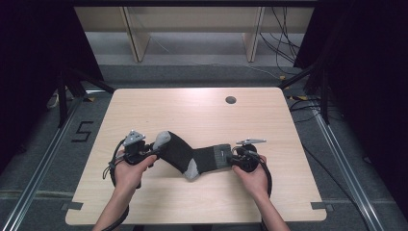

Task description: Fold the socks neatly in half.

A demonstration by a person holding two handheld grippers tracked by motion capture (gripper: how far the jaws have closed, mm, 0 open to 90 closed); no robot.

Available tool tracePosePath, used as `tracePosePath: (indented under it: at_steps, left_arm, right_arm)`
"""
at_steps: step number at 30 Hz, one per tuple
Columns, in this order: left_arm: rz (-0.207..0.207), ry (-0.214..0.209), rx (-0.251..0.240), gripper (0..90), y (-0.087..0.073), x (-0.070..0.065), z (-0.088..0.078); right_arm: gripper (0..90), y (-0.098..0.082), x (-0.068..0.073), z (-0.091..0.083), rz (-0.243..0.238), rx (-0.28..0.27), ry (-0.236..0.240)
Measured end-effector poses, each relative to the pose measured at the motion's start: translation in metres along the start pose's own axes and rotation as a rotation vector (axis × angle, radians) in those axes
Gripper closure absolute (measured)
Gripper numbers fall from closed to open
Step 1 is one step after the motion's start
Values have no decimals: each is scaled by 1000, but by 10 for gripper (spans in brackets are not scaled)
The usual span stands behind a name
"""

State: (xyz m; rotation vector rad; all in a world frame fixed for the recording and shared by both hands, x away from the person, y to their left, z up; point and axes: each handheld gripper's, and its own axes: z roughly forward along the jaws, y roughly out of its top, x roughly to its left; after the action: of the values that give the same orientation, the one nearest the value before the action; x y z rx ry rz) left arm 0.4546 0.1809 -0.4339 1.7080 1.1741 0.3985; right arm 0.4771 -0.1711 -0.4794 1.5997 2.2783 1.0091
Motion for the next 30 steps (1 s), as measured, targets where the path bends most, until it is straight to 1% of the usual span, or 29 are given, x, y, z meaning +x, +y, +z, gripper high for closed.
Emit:
tracePosePath:
  at_steps: [1,2,3,4,5,6,7,8,9,10,11,12,13,14,15,16,17,19,20,21,22,23,24,25,27,28,29,30]
  left_arm:
    - [4,-2,-3,646,1,0,0]
    - [6,-2,0,646,2,-1,-1]
    - [5,-4,0,647,2,-1,-1]
    - [2,-11,-4,647,3,-1,-1]
    - [-4,-12,-4,646,3,-1,-1]
    - [-11,-8,-1,646,3,-1,-1]
    - [-17,-9,-3,646,3,0,-1]
    - [-18,-11,0,646,4,0,-1]
    - [-23,-11,-1,646,4,1,-1]
    - [-26,-11,1,646,4,1,0]
    - [-26,-9,2,646,4,2,0]
    - [-25,-7,2,646,4,2,0]
    - [-24,-5,2,646,4,2,1]
    - [-22,0,4,646,5,1,1]
    - [-22,1,2,646,5,0,2]
    - [-17,4,4,646,6,0,3]
    - [-17,2,0,645,7,-2,4]
    - [-14,3,-2,645,8,-3,5]
    - [-15,4,-1,645,9,-4,6]
    - [-16,4,-2,645,9,-5,7]
    - [-19,0,-10,644,9,-5,8]
    - [-24,4,-8,644,10,-6,8]
    - [-24,3,-8,643,10,-7,9]
    - [-26,0,-10,643,11,-8,9]
    - [-29,-2,-10,642,11,-9,10]
    - [-30,-7,-11,642,12,-10,10]
    - [-31,-17,-14,642,13,-10,11]
    - [-31,-13,-12,642,13,-11,11]
  right_arm:
    - [757,0,-1,0,-16,2,-20]
    - [756,1,0,1,-4,6,-17]
    - [757,1,1,1,4,5,2]
    - [756,2,0,1,-33,-7,-16]
    - [756,2,0,2,-41,-15,-17]
    - [756,3,0,2,-39,0,3]
    - [756,3,0,3,-35,1,-5]
    - [755,4,1,3,-33,-1,4]
    - [754,4,1,3,-40,2,-3]
    - [754,5,2,2,-34,4,-16]
    - [753,6,2,4,-41,5,-6]
    - [751,7,3,4,-33,6,-12]
    - [751,7,3,5,-44,12,-2]
    - [750,8,3,5,-44,12,-14]
    - [748,9,4,5,-39,12,-3]
    - [747,9,4,6,-45,10,-7]
    - [746,9,5,5,-32,14,-12]
    - [744,10,5,6,-35,18,-13]
    - [743,10,6,5,-32,16,-26]
    - [742,10,7,6,-19,15,-25]
    - [740,10,5,6,-34,17,-11]
    - [740,11,5,7,-33,15,-11]
    - [738,11,5,7,-43,23,-35]
    - [737,11,5,7,-48,11,-12]
    - [733,11,6,7,-37,13,-11]
    - [730,11,5,8,-35,-3,-16]
    - [727,11,5,7,-39,5,-14]
    - [725,11,5,8,-32,4,-15]
